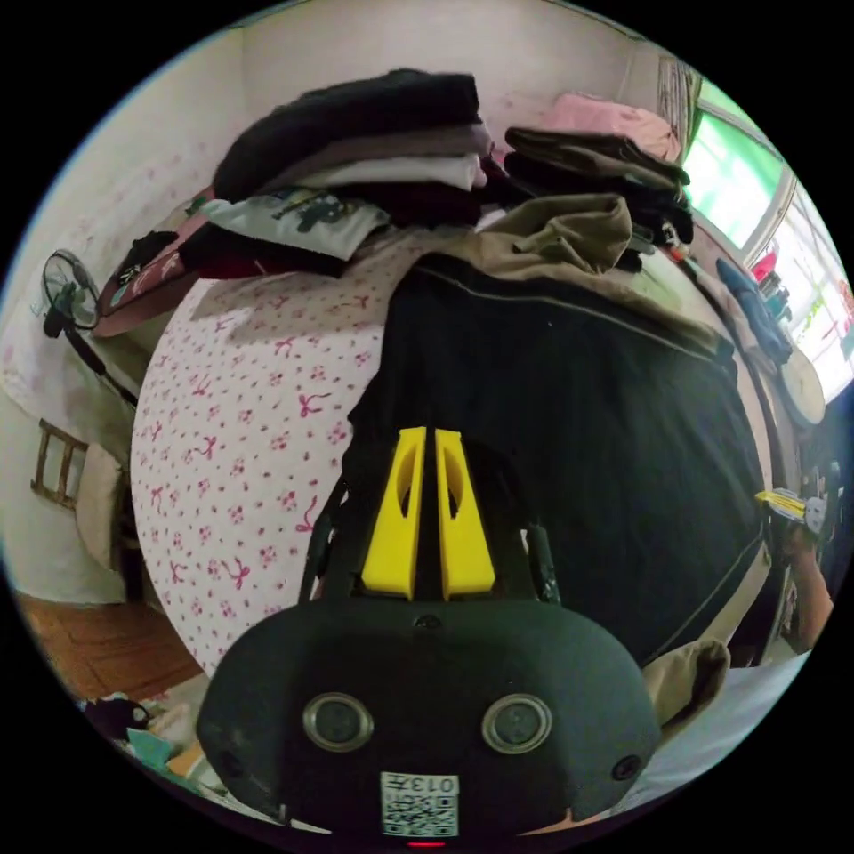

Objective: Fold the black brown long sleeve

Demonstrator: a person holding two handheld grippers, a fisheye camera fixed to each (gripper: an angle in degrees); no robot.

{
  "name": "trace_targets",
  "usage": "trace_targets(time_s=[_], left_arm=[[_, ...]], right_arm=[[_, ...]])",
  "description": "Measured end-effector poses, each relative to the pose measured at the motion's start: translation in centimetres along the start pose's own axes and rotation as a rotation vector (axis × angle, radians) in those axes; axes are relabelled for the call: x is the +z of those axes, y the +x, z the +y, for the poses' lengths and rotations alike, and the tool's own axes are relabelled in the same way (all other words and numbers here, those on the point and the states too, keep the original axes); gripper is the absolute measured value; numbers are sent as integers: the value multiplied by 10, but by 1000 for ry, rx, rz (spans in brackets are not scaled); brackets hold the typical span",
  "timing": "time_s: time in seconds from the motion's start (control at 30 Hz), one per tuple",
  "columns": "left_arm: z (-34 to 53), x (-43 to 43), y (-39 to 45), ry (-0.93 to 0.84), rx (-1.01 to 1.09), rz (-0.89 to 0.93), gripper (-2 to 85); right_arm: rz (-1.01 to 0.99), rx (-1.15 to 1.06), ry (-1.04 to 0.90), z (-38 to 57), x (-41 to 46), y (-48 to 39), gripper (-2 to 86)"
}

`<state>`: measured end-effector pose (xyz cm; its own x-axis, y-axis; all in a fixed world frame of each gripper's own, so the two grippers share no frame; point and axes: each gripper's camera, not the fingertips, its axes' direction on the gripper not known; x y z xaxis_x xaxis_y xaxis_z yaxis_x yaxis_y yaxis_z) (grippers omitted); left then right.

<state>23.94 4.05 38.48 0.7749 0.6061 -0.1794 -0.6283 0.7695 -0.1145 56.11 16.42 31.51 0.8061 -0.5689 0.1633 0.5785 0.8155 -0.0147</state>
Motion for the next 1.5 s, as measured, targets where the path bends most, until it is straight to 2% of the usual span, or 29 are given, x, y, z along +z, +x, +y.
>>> trace_targets(time_s=[0.1, 0.2, 0.33, 0.5, 0.53, 0.7, 0.8, 0.87, 1.0, 1.07, 1.13, 1.23, 1.27, 1.33, 1.5], left_arm=[[-1, 9, -10, -22, -23, -48, -2], [-3, 2, -19, -17, -97, 18, -3], [-19, -15, 34, 135, 80, -15, -3], [-41, 29, 82, -16, 177, -86, -3], [-38, 28, 82, 49, 183, -98, -3], [-50, 25, 74, 0, 162, -49, -4], [-59, 9, 95, 117, 194, -67, -4], [-71, 10, 116, 134, 249, -36, -4], [-103, 35, 154, 82, 297, -50, -4], [-110, 52, 155, 14, 269, -59, -4], [-110, 54, 147, 78, 230, -34, -4], [-119, 52, 144, 48, 175, -35, -4], [-119, 48, 145, 64, 178, -28, -4], [-110, 31, 154, 120, 253, 87, -4], [-68, 17, 188, 57, 404, 133, -3]], right_arm=[[-54, 1, -7, 0, 0, 12, 0], [-51, 7, -50, -6, -4, 19, 0], [-4, -33, 109, -37, -20, 21, 1], [37, -50, 76, -102, 17, 25, 2], [41, -67, 61, -110, 26, 27, 1], [61, 17, 39, -116, 18, 60, -1], [72, -9, 153, -128, -2, 64, 0], [79, -14, 188, -153, -3, 64, 1], [61, -27, 129, -199, 18, 61, 1], [115, -59, 30, -215, 42, 61, 1], [192, -99, 55, -215, 43, 65, 1], [191, -24, 38, -213, 34, 81, 1], [162, -22, 105, -205, 21, 79, 1], [96, -70, 198, -187, 1, 64, 1], [100, -174, 203, -123, -2, 8, 1]])
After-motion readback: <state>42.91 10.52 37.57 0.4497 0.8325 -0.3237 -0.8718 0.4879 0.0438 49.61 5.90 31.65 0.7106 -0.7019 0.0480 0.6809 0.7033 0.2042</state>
